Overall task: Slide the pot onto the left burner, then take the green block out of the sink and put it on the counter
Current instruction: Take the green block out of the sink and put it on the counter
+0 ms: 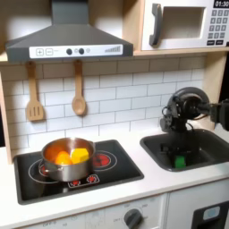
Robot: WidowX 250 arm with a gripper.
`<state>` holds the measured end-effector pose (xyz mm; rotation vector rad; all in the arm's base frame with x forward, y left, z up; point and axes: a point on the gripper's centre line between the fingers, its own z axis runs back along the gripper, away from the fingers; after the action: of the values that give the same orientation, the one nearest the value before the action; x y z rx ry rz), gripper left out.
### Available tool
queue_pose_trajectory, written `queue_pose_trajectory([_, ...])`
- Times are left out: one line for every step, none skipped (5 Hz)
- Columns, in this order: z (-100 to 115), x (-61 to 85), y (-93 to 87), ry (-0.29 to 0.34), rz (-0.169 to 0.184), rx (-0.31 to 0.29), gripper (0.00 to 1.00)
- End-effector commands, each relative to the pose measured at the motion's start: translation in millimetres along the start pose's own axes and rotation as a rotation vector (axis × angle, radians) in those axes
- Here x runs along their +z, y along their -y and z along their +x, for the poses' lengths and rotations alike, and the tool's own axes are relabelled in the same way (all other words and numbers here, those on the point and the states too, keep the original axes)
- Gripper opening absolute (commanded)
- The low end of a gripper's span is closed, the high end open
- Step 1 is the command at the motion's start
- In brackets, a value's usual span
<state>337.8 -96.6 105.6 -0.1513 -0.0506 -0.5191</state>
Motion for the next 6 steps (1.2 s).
queue_pose_trajectory([8.4, 18.7, 1.9, -0.004, -0.055, 0.021, 0.00])
queue_pose_trajectory([10.1, 26.8, -0.1, 0.008, -0.057, 0.041, 0.00])
queue_pose_trajectory([11.5, 34.8, -5.3, 0.011, -0.066, 0.075, 0.00])
queue_pose_trajectory([11.8, 47.6, -10.4, 0.017, -0.070, 0.109, 0.00])
queue_pose_trajectory([11.4, 58.3, -13.4, 0.023, -0.071, 0.128, 0.00])
queue_pose_trajectory([10.8, 62.8, -12.7, 0.031, -0.079, 0.151, 0.00])
